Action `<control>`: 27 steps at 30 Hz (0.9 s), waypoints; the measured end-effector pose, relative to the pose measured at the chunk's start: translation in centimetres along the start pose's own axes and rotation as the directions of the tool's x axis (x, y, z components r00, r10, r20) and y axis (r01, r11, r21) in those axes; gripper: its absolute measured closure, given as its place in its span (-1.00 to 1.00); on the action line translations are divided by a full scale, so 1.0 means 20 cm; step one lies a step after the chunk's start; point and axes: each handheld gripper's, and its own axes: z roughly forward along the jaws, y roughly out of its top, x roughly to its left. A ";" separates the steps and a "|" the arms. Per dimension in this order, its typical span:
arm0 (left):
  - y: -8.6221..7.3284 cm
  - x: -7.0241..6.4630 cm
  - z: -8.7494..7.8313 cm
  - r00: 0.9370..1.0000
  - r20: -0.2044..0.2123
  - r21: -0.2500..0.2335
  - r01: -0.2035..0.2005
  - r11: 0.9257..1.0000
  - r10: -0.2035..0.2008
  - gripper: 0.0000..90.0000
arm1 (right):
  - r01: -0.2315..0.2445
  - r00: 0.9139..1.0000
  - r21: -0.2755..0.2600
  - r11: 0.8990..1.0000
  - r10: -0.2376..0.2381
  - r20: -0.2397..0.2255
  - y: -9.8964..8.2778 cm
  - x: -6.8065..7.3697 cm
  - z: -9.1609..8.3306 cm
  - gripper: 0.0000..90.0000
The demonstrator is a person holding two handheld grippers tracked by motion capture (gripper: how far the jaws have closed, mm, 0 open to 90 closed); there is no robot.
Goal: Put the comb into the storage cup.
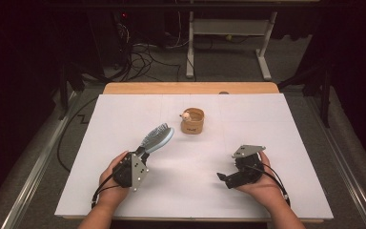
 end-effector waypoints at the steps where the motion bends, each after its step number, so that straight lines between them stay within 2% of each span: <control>1: 0.00 0.00 0.00 1.000 0.002 -0.001 0.011 1.000 -0.011 0.71 | -0.002 1.000 -0.012 1.000 0.002 0.000 0.00 0.00 0.00 -0.99; 5: -0.01 0.03 0.00 0.997 0.019 -0.009 0.072 0.997 -0.072 0.71 | -0.029 1.000 -0.048 0.998 0.029 0.002 -0.03 0.00 0.01 -0.99; 8: -0.02 0.05 -0.01 0.994 0.029 -0.012 0.103 0.995 -0.103 0.71 | -0.054 0.998 -0.097 0.994 0.055 0.003 -0.07 0.00 0.00 -0.99; 12: -0.02 0.07 -0.01 0.988 0.046 -0.017 0.148 0.989 -0.147 0.72 | -0.072 0.997 -0.141 0.987 0.074 0.008 -0.09 0.00 -0.02 -0.99; 16: -0.03 0.08 -0.01 0.979 0.067 -0.023 0.195 0.981 -0.193 0.71 | -0.070 0.997 -0.187 0.980 0.075 0.017 -0.09 0.02 -0.04 -0.99; 20: -0.03 0.09 -0.01 0.967 0.091 -0.025 0.242 0.970 -0.239 0.72 | -0.068 0.997 -0.216 0.974 0.074 0.020 -0.10 0.02 -0.04 -0.99; 22: -0.03 0.10 -0.01 0.963 0.102 -0.023 0.253 0.967 -0.249 0.71 | -0.071 0.997 -0.221 0.973 0.077 0.018 -0.10 0.03 -0.03 -0.99; 25: -0.03 0.10 -0.01 0.951 0.128 -0.028 0.286 0.958 -0.281 0.72 | -0.078 0.996 -0.238 0.968 0.084 0.012 -0.11 0.03 -0.03 -0.99; 27: -0.03 0.11 -0.01 0.940 0.147 -0.029 0.315 0.949 -0.308 0.72 | -0.078 0.996 -0.242 0.967 0.083 0.011 -0.11 0.03 -0.03 -0.99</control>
